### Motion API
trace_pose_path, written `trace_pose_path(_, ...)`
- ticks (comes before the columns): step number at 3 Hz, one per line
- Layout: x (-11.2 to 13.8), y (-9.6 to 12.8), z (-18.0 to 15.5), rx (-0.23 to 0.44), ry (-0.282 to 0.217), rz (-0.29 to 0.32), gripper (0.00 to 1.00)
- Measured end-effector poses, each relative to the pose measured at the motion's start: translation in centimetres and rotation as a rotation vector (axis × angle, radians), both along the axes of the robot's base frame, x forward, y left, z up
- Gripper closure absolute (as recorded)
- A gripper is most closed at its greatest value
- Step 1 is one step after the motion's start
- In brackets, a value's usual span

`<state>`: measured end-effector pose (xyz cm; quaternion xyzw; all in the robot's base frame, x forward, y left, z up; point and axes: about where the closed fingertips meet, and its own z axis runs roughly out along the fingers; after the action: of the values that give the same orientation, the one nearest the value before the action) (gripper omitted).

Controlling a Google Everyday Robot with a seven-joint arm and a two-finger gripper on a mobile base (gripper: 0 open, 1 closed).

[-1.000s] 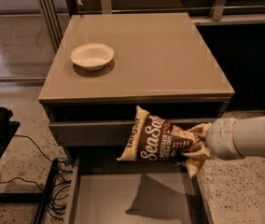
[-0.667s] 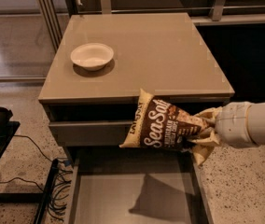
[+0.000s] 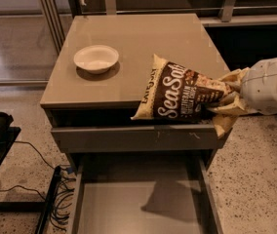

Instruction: Pick brown chip bag from middle drawer and place on counter

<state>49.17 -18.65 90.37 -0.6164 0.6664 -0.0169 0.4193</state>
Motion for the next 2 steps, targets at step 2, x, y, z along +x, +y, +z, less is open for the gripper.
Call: trace_pose_path(2, 0.2, 0.32, -0.06, 0.006, 0.001, 0.004, 1.0)
